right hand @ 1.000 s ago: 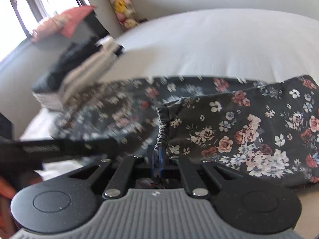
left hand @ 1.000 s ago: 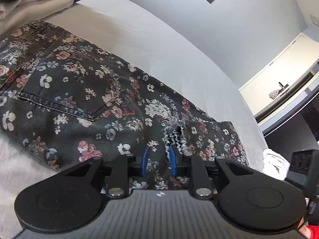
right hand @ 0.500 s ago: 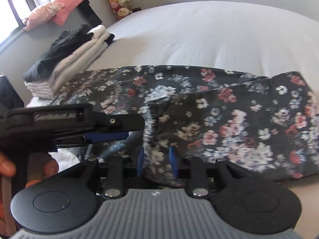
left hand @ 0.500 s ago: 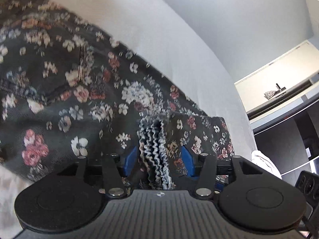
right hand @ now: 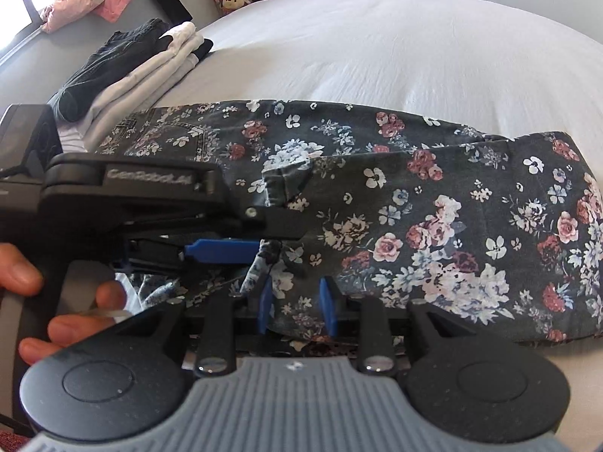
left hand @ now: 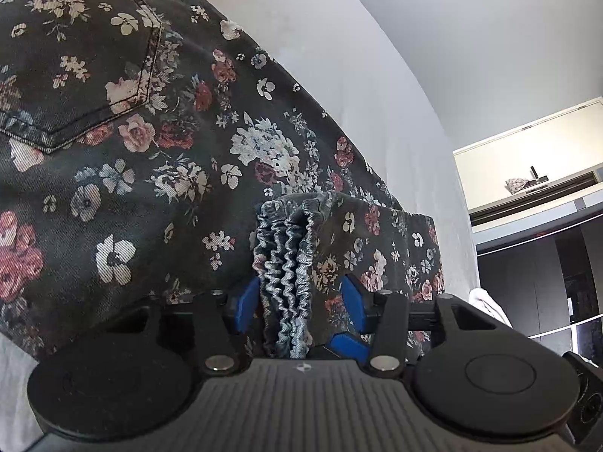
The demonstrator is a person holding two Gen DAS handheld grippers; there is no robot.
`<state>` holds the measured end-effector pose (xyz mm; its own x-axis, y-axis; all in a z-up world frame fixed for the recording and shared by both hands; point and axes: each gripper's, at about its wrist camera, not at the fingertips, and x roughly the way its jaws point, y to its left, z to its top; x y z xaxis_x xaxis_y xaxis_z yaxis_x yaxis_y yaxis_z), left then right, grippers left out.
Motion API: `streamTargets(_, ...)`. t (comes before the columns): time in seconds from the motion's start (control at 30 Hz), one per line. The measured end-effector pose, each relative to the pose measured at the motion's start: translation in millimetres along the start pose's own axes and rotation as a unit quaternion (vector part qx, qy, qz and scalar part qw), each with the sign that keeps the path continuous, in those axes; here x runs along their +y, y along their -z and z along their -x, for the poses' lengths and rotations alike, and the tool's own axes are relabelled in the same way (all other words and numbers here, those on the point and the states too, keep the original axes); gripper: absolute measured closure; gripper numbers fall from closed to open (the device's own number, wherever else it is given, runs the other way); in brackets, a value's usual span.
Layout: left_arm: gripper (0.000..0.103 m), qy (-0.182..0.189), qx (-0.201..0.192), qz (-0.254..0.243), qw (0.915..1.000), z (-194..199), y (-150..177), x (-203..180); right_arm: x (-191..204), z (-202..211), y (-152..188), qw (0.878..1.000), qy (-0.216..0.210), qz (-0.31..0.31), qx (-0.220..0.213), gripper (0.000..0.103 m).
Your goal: Fold clothes
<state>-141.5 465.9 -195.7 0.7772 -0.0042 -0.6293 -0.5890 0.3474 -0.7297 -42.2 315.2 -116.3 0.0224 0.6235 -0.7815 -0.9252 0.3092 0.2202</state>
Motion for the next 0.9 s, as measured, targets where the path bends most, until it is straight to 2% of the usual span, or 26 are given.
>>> streamTargets(0.07,0.075,-0.016,-0.005,-0.007,0.9998,-0.2,1.4,0.7,-0.2,-0.1,-0.2,1.0,0.002,-0.002,0.002,0.071)
streamTargets(0.17,0.081,-0.019,-0.012,-0.011,0.9997,0.8,2.6,2.3,0.2,-0.9,-0.7,1.0,0.002,-0.002,0.004,0.071)
streamTargets(0.3,0.082,-0.031,-0.014,-0.028,0.999,2.3,3.8,-2.3,1.1,-1.4,-0.1,1.0,0.003,0.003,0.005,0.07)
streamTargets(0.43,0.074,-0.034,0.002,-0.014,0.9993,5.5,0.7,-0.8,-1.8,-2.8,1.5,1.0,-0.001,0.0,0.008,0.07)
streamTargets(0.57,0.069,-0.018,0.015,0.011,0.9997,3.3,-1.4,8.3,-4.3,-3.9,1.6,1.0,-0.004,-0.008,0.011,0.07)
streamTargets(0.7,0.068,0.016,0.013,0.043,0.9988,-3.2,-1.8,22.1,-4.3,-5.4,0.4,1.0,-0.005,-0.009,0.012,0.07)
streamTargets(0.9,0.068,0.033,0.009,0.06,0.9976,-8.8,-2.6,25.5,-3.3,-7.8,-0.7,1.0,-0.004,-0.009,0.013,0.07)
